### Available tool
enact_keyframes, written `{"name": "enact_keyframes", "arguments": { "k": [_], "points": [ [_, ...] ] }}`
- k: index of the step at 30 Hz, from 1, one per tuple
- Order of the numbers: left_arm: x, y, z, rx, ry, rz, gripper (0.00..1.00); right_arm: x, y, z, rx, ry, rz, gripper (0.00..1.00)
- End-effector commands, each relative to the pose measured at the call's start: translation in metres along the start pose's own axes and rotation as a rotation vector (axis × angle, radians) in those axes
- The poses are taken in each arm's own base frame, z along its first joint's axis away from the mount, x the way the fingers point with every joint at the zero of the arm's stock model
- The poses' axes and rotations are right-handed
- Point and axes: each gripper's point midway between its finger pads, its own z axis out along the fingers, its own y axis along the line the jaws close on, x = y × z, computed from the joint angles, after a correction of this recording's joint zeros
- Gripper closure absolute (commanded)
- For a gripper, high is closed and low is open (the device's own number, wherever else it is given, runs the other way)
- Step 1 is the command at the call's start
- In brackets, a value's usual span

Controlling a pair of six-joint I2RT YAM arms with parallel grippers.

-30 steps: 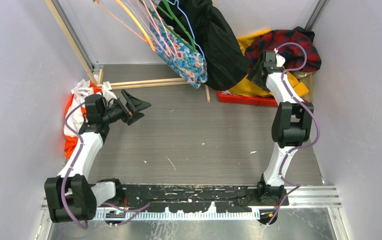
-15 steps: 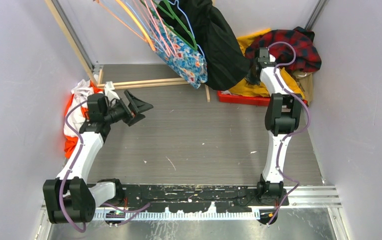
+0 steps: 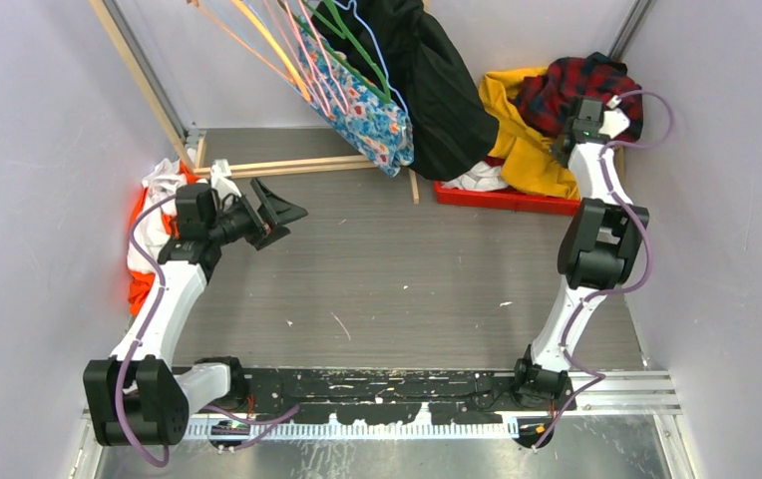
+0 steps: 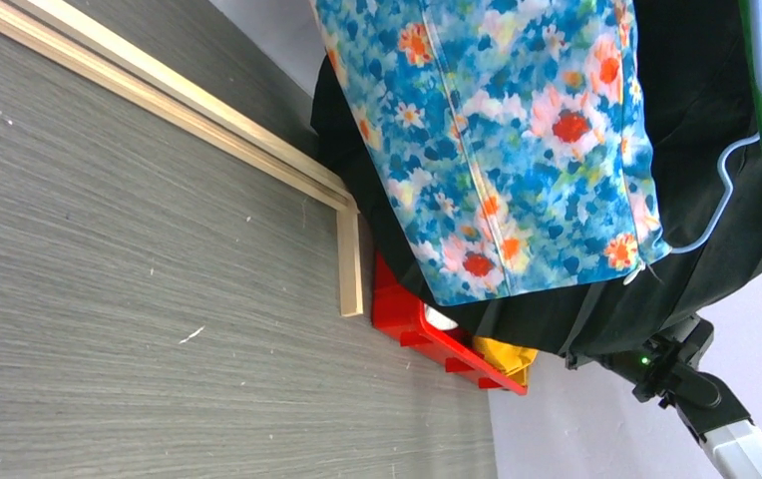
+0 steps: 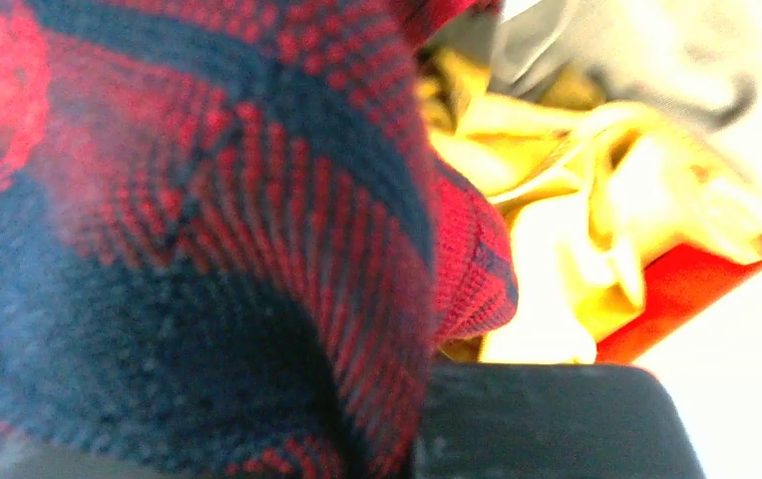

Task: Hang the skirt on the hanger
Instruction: Pick up the skirt from the bin.

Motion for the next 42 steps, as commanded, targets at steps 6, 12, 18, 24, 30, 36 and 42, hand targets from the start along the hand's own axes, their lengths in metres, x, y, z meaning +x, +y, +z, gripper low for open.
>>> {"name": "enact_keyframes", "arguments": {
  "k": [6,12,18,24,30,36,42],
  "points": [
    [-0.006,-0.018,-0.001,0.023,-0.025,0.067,0.05,-0.072,0.007,-0.02,-0.092,-0.131,0.082,0.62],
    [-0.004,-0.017,-0.001,0.018,-0.018,0.072,0.05,-0.057,0.068,-0.117,-0.326,-0.15,-0.08,0.28],
    [-0.003,-0.018,-0.002,0.017,-0.019,0.072,0.05,0.013,0.121,-0.161,-0.586,0.055,-0.108,0.39],
    [-0.001,-0.021,-0.006,0.023,-0.019,0.077,0.05,0.085,0.158,-0.123,-0.626,0.252,-0.141,0.59],
    [0.0,-0.025,-0.009,0.023,-0.023,0.088,0.05,0.123,0.17,-0.083,-0.633,0.346,-0.12,0.6],
    [-0.001,-0.024,-0.009,0.02,-0.024,0.086,0.05,0.159,0.179,-0.061,-0.617,0.422,-0.171,0.56],
    [-0.001,-0.023,-0.008,0.014,-0.022,0.084,0.07,0.184,0.175,-0.062,-0.622,0.459,-0.206,0.49]
  ]
}}
